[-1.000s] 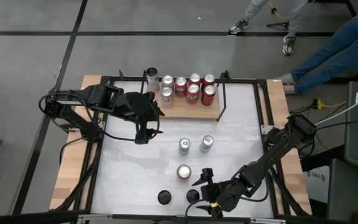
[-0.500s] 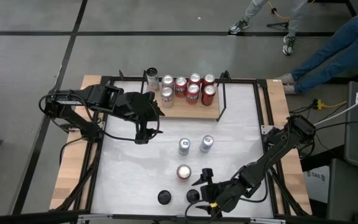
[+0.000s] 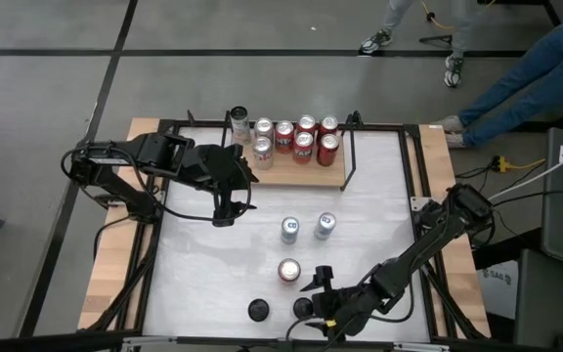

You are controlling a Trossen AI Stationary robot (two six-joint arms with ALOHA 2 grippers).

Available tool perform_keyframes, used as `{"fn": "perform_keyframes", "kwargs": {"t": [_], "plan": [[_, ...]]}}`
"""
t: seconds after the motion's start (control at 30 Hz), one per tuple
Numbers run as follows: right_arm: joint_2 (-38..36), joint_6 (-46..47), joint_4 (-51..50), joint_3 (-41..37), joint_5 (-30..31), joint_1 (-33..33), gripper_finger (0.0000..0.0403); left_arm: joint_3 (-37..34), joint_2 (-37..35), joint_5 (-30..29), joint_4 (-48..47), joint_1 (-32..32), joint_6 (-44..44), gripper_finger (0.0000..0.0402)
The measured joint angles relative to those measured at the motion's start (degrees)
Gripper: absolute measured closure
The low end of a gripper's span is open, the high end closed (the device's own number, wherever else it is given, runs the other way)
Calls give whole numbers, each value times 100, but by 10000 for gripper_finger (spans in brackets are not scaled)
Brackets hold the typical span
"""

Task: Place canned beverage on shelf
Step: Put the white and pink soda can on the shelf aligned with other white and pink soda can

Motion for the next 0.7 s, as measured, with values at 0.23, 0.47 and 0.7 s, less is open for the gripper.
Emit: {"fn": "perform_keyframes", "kwargs": {"t": [0.23,0.47,0.7], "plan": [[244,-6,3,2,-69,0,20,0,0,0,0,0,0,102],[489,-5,17,2,175,2,20,0,0,1,2,0,0,102],[519,-16,138,2,292,0,20,0,0,0,2,0,-9,102]]}}
